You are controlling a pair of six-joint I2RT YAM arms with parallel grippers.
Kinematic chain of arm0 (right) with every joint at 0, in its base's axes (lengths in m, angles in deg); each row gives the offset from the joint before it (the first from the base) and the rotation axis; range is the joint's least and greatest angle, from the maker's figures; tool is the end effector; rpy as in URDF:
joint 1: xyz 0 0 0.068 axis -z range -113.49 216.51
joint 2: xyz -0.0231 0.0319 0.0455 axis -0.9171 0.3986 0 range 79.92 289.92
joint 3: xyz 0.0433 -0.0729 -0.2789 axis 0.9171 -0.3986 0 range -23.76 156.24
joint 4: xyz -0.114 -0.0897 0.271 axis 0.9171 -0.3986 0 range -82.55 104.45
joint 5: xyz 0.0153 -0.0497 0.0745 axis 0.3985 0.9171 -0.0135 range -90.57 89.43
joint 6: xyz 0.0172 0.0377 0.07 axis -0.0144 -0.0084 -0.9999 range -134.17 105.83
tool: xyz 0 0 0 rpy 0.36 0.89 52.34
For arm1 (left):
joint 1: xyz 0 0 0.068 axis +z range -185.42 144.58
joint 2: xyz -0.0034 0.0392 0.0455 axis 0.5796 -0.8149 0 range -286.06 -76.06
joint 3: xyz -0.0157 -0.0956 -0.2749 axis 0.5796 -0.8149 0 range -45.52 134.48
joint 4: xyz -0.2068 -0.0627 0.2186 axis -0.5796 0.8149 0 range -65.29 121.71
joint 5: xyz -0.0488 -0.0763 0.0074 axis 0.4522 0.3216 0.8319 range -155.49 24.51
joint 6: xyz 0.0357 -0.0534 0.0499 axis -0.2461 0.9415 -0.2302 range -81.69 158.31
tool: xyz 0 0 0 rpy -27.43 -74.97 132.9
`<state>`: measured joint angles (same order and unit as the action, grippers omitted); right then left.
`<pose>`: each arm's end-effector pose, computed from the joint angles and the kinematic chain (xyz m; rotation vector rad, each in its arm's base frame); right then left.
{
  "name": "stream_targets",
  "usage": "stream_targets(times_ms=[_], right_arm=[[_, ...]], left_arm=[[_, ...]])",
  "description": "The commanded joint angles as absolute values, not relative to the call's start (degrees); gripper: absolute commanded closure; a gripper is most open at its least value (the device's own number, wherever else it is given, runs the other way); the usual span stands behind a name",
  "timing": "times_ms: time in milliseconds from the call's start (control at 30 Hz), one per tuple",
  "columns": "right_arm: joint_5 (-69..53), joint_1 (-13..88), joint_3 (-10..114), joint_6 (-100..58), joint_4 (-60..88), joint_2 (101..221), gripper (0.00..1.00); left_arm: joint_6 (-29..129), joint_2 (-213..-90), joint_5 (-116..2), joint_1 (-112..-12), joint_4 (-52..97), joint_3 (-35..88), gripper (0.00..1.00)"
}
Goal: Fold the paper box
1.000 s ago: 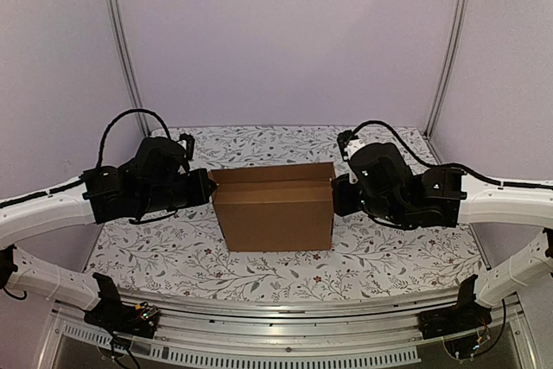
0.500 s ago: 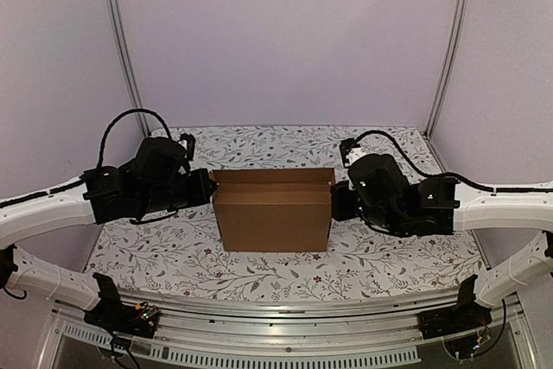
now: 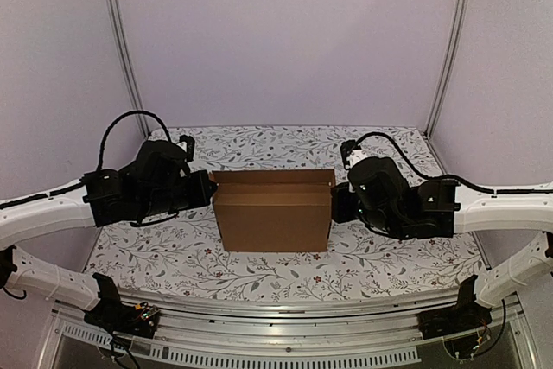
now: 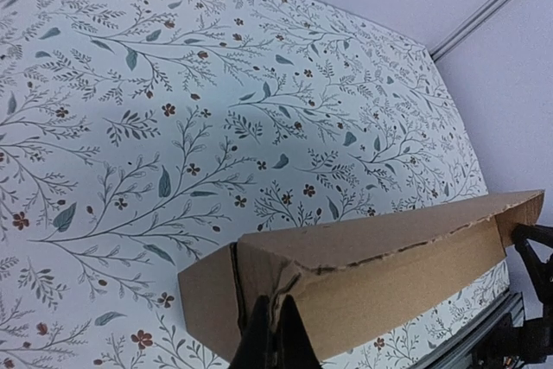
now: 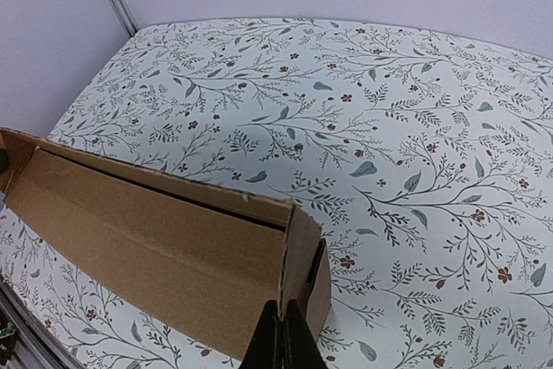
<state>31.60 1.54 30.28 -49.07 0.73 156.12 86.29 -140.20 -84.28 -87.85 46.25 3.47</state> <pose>0.1843 0.3060 0.2551 -0.2457 2.1052 0.4306 0.2059 -0.2305 0.2655 -0.0990 2.2408 -0.6254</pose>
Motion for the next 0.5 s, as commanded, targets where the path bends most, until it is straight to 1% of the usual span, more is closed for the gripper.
stream_targets(times_ms=[0, 467], right_arm=[[27.8, 0.3, 27.2, -49.2, -8.0, 157.6, 1.0], [29.5, 0.2, 26.0, -49.3, -10.1, 156.9, 1.0]], left_arm=[[87.1, -141.7, -81.2, -89.7, 53.1, 0.5, 1.0], [87.4, -142.0, -81.7, -90.2, 53.1, 0.8, 1.0]])
